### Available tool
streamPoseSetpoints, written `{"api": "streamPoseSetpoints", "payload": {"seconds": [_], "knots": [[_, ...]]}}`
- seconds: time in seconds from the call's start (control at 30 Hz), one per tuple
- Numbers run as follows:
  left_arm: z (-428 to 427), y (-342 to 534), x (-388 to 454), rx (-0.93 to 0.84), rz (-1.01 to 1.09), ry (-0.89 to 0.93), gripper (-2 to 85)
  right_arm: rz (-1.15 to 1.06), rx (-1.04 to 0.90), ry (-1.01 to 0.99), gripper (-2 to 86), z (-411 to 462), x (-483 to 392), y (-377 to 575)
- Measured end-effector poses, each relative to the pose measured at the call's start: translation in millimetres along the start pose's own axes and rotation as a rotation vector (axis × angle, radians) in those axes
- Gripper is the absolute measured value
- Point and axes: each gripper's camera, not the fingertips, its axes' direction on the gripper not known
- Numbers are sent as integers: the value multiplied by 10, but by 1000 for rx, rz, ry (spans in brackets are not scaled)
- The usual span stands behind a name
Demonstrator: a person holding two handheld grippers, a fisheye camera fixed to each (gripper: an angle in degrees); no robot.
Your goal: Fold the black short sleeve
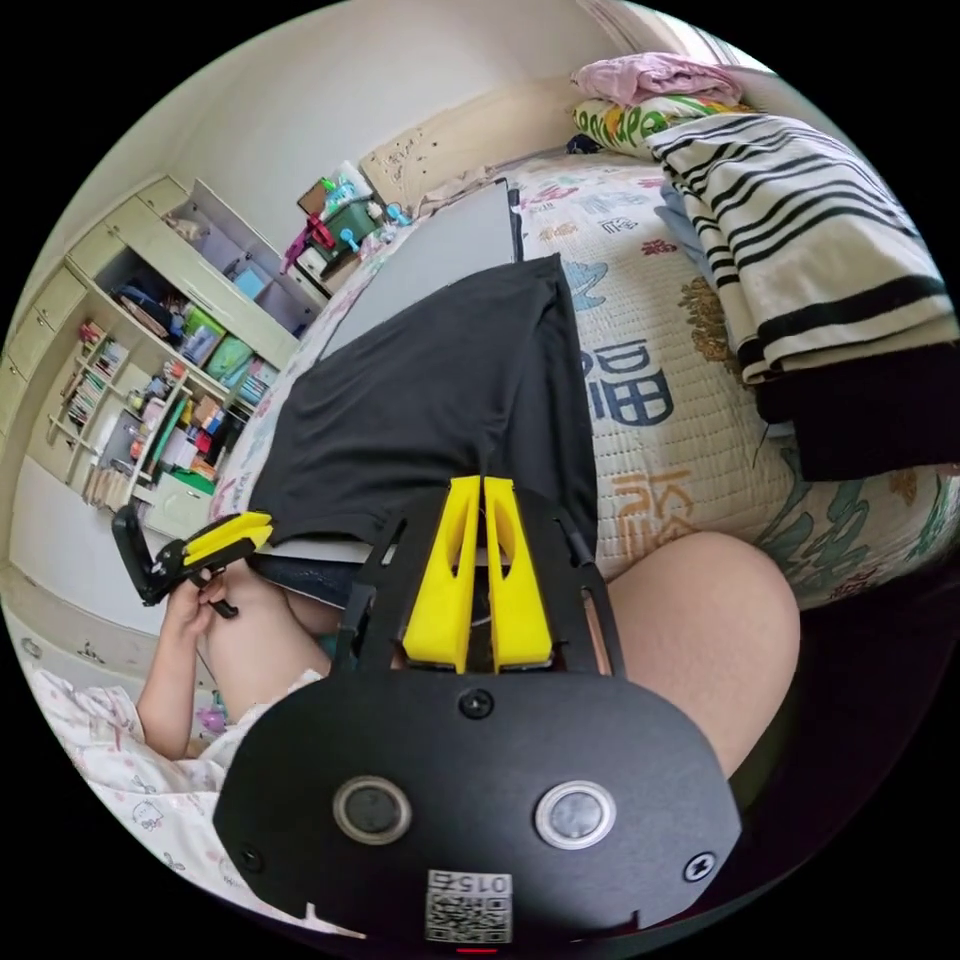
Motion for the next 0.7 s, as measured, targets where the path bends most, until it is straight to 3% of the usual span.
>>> {"api": "streamPoseSetpoints", "payload": {"seconds": [0.23,0.37,0.5,0.6,0.7], "knots": [[239,440,-352,40,-65,71,60,73,53,19,-2,-492,-527,796],[341,744,-574,74,-80,132,59,17,455,-161,-4,-1892,-1344,1515],[479,1065,-889,126,-110,242,59,-118,974,-156,-5,-3364,-2609,2564],[545,1295,-1043,178,-138,265,56,-262,1274,-339,-5,-3965,-3337,3500],[582,1518,-1169,232,-156,284,52,-337,1424,-431,-6,-4193,-3873,4175]]}}
